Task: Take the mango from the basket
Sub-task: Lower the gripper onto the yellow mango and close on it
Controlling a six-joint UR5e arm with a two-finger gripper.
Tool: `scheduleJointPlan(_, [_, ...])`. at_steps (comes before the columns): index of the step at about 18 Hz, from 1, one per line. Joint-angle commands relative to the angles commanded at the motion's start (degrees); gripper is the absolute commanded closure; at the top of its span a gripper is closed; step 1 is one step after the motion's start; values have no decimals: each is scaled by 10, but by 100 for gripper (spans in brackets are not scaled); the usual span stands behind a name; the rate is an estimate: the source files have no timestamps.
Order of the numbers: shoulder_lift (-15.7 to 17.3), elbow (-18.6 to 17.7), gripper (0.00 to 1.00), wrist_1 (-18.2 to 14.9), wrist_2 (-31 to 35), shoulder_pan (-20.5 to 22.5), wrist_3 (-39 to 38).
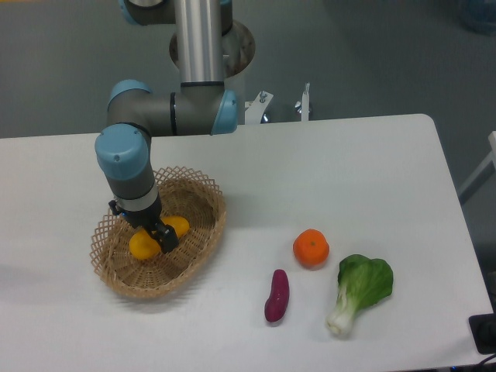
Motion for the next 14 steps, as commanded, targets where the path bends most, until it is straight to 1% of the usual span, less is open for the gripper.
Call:
scheduleJointPlan(1, [1,-1,41,1,0,0,1])
scheduleJointPlan(4, [2,0,47,1,-1,0,3])
scheduleJointPlan(5, [3,1,53,2,0,0,3])
scheduleJointPlan(10, [4,3,55,1,-1,1,4])
scheduleJointPlan(13, [8,8,55,0,-1,2,6])
scheduleJointPlan(14, [14,11,55,-1,-2,2,7])
